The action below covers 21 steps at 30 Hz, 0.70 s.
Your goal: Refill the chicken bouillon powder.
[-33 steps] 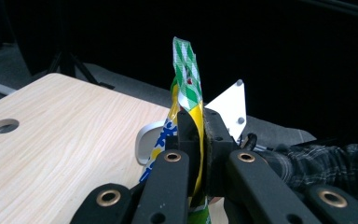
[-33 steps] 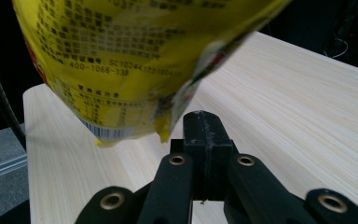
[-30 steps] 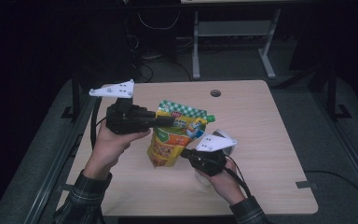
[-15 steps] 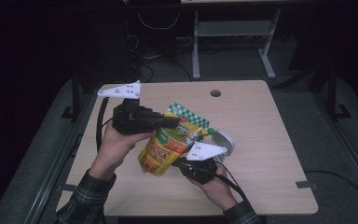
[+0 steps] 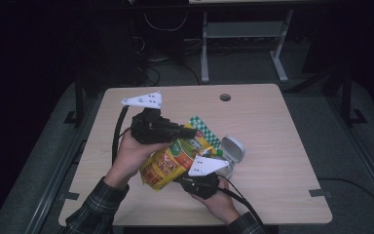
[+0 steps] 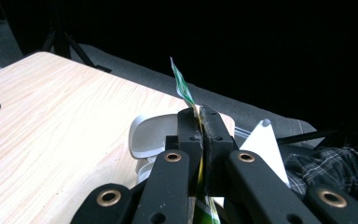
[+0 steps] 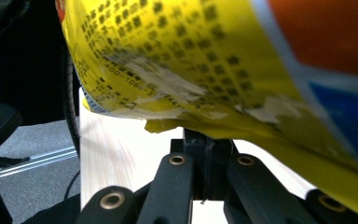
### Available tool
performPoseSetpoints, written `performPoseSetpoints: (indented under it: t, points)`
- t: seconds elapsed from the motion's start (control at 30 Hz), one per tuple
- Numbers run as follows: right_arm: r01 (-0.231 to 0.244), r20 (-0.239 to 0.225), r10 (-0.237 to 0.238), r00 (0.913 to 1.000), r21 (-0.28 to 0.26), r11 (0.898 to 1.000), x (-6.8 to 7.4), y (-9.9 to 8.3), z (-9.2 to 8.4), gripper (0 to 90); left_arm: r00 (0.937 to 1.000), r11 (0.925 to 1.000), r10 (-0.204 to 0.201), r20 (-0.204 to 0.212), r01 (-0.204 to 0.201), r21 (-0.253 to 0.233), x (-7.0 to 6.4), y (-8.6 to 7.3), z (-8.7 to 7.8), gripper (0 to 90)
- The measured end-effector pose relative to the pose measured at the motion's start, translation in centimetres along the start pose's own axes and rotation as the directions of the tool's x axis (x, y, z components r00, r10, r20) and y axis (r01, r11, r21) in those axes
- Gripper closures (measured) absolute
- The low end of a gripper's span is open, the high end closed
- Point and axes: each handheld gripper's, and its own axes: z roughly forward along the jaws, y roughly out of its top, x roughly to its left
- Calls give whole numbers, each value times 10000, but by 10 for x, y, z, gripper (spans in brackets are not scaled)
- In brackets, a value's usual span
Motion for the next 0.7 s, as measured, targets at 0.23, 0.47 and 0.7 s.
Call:
performPoseSetpoints:
  t: [0.23, 0.47, 0.7]
  points:
    - [55, -203, -58, 9998, -157, 9999, 2, -3, 4, 900, 9999, 9998, -33, -136, 36, 212, 4, -1, 5, 886]
    - [89, -386, -98, 9992, -213, 9997, 6, -4, 6, 900, 9994, 9988, -126, -334, 142, 459, 7, -2, 12, 886]
    - [85, -562, -103, 9984, -314, 9995, 7, -6, 8, 900, 9987, 9968, -51, -512, 91, 792, 6, -1, 20, 886]
